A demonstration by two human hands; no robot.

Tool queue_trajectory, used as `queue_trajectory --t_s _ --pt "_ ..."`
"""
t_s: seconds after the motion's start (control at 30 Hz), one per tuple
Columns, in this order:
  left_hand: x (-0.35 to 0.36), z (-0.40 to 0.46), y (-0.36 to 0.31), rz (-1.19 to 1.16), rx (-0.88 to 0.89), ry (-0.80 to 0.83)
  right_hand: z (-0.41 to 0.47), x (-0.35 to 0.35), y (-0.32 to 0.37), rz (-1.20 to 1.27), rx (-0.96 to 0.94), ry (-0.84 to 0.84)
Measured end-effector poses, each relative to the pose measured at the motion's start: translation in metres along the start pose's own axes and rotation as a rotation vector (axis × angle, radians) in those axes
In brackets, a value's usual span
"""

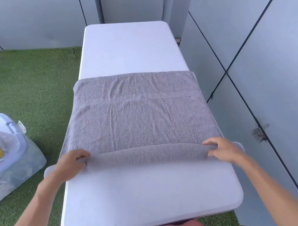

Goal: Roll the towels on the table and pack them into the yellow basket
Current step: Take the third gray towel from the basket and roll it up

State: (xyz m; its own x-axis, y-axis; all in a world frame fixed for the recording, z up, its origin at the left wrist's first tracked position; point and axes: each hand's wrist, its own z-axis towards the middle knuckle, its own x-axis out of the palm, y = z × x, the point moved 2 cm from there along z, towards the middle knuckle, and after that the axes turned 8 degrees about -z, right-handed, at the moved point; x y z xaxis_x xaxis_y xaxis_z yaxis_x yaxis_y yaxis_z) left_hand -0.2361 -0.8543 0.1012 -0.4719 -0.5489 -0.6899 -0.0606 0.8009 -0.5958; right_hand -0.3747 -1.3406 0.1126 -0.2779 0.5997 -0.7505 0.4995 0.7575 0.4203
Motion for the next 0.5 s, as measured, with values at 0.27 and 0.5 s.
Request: queue_trajectory --t_s 0.27,0.5 --pt "0.058 -0.036 0.009 0.250 0.280 -0.486 -0.015 0.045 -0.004 -0.321 -0.189 -0.517" --pt "0.031 0.008 0.008 0.186 0.204 -0.200 0.002 0.035 0.009 -0.491 -0.119 -0.420"
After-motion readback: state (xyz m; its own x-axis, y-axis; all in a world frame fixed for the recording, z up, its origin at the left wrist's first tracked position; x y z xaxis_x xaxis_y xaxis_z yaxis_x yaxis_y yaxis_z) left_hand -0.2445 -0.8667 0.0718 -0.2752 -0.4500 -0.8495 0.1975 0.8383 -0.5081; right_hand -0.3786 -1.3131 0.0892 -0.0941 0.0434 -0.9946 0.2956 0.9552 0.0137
